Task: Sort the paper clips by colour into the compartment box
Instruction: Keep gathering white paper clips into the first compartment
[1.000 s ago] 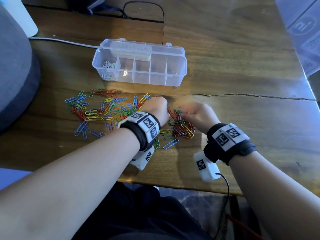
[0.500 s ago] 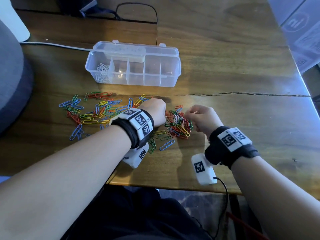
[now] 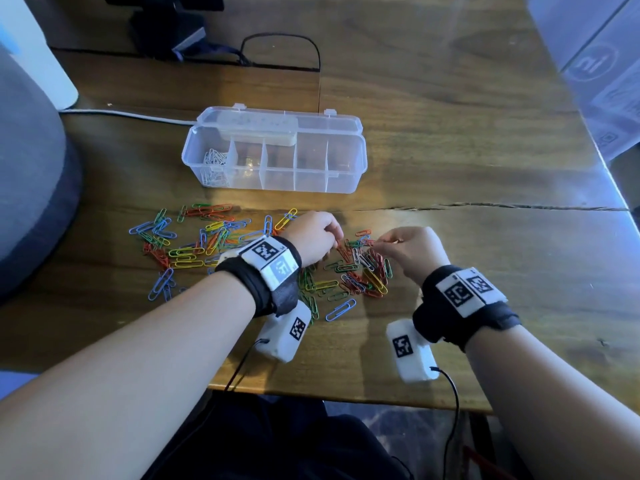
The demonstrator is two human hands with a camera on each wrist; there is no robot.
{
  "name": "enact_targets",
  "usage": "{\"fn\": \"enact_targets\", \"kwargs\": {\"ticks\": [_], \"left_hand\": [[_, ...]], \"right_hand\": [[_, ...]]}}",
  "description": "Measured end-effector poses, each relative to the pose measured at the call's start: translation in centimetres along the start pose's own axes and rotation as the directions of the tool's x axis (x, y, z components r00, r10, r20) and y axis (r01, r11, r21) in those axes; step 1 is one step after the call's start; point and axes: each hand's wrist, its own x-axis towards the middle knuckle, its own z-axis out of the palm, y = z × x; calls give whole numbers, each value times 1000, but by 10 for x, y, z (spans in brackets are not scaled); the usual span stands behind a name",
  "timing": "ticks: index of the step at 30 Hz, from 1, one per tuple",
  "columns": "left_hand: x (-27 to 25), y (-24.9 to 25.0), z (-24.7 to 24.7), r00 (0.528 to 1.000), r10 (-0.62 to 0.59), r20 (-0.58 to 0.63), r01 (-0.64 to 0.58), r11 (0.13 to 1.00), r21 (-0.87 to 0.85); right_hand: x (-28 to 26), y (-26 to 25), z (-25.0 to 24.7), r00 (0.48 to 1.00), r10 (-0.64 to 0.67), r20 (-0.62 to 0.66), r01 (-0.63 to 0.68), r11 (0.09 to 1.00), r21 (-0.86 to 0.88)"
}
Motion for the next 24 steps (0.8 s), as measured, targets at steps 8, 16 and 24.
{"fn": "enact_targets", "kwargs": {"ticks": [8, 16, 24], "left_hand": [[2, 14, 9, 988, 145, 59, -156, 934, 322], [10, 13, 13, 980, 166, 113, -200, 848, 490], [5, 6, 7, 967, 194, 162, -251, 815, 522]], "right_hand": [[-5, 6, -19, 931, 180, 317, -361, 565, 742], [-11, 9, -21, 959, 58, 277, -277, 384, 881], [-8, 4, -15, 948, 44, 315, -291, 519, 804]]}}
